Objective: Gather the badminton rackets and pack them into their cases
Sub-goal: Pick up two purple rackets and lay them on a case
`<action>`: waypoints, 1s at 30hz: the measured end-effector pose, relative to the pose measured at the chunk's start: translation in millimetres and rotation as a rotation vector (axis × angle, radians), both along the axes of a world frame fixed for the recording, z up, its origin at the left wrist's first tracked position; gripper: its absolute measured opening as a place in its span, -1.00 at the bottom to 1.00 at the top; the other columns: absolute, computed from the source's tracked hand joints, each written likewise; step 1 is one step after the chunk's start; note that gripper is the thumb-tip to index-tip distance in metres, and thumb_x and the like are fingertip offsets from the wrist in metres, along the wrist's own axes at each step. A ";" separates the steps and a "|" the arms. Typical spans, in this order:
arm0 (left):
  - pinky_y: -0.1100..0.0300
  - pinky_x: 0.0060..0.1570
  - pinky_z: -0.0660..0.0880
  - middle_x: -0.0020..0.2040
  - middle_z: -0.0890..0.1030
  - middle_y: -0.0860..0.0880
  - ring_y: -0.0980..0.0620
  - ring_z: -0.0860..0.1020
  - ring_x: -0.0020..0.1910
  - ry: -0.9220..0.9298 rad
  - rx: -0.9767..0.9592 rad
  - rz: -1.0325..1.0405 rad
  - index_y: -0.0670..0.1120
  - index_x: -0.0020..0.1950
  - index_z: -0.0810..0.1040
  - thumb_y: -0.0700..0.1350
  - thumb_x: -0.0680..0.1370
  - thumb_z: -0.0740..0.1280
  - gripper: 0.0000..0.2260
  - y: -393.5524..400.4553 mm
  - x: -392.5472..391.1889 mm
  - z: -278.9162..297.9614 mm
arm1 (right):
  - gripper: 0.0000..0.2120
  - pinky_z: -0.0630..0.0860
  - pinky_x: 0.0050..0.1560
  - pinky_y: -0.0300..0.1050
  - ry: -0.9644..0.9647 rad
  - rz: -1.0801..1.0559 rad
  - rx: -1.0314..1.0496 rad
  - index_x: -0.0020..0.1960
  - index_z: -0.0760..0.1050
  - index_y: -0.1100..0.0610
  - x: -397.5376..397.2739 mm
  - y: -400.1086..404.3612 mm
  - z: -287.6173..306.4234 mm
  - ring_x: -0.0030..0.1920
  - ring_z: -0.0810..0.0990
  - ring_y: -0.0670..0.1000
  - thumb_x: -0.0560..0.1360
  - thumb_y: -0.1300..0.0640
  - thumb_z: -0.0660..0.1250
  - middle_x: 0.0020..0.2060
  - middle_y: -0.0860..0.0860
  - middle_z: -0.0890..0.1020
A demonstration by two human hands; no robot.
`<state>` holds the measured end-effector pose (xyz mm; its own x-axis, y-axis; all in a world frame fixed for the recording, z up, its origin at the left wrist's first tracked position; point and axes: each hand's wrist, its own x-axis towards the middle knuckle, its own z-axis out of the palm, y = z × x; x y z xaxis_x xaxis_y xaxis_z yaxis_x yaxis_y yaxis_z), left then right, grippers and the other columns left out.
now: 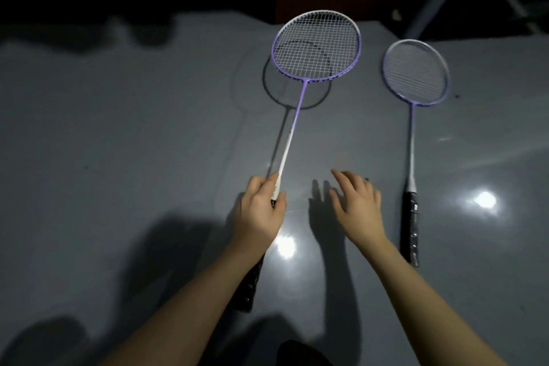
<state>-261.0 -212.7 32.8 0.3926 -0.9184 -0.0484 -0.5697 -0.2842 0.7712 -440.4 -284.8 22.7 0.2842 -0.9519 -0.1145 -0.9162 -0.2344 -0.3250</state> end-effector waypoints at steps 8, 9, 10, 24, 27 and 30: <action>-0.02 -0.08 0.51 0.01 0.47 -0.03 -0.12 0.53 -0.09 -0.011 0.096 -0.063 0.05 0.26 0.48 -0.07 0.48 0.30 -0.66 -42.2 -60.5 -11.5 | -0.28 0.01 0.39 0.20 0.207 -0.499 0.143 0.51 -0.03 0.04 -78.9 5.6 -48.9 0.45 0.00 0.25 0.50 -0.23 0.16 0.49 0.22 0.01; 0.01 -0.09 0.51 -0.01 0.48 -0.05 -0.12 0.53 -0.10 -0.007 0.081 -0.065 0.03 0.26 0.49 -0.09 0.48 0.31 -0.67 -43.0 -61.8 -10.8 | -0.30 0.05 0.37 0.20 0.199 -0.509 0.121 0.51 -0.01 0.05 -79.4 3.8 -50.6 0.44 0.04 0.27 0.51 -0.21 0.17 0.47 0.24 0.06; 0.04 -0.10 0.50 -0.01 0.48 -0.06 -0.12 0.53 -0.11 -0.005 0.067 -0.065 0.00 0.26 0.50 -0.11 0.48 0.32 -0.67 -43.5 -62.0 -9.9 | -0.31 0.08 0.35 0.20 0.190 -0.525 0.102 0.51 0.00 0.06 -80.2 0.5 -50.9 0.41 0.09 0.28 0.51 -0.19 0.18 0.45 0.26 0.10; 0.15 -0.08 0.43 -0.09 0.51 -0.11 -0.11 0.53 -0.14 -0.015 0.048 -0.085 -0.11 0.18 0.57 -0.18 0.45 0.36 -0.70 -27.6 -31.3 7.2 | -0.46 0.46 -0.07 0.14 -0.037 -0.594 0.027 0.48 0.12 0.03 -67.3 11.9 -35.8 -0.15 0.46 0.27 0.56 0.07 0.22 0.02 0.21 0.41; 0.14 -0.09 0.43 -0.11 0.50 -0.11 -0.12 0.53 -0.16 0.001 0.022 -0.076 -0.12 0.19 0.56 -0.18 0.45 0.36 -0.69 -15.6 -16.7 39.6 | -0.50 0.43 -0.04 0.11 -0.109 -0.575 -0.013 0.46 0.18 0.00 -49.4 28.2 11.3 -0.18 0.47 0.25 0.56 0.12 0.22 -0.03 0.17 0.43; 0.12 -0.13 0.44 -0.14 0.48 -0.09 -0.10 0.51 -0.20 0.024 -0.022 -0.086 -0.11 0.19 0.57 -0.09 0.43 0.31 -0.67 4.9 -0.1 101.4 | -0.50 0.48 -0.04 0.14 -0.195 -0.555 -0.042 0.45 0.21 -0.05 -29.7 59.4 82.3 -0.24 0.47 0.19 0.54 0.12 0.24 -0.10 0.07 0.39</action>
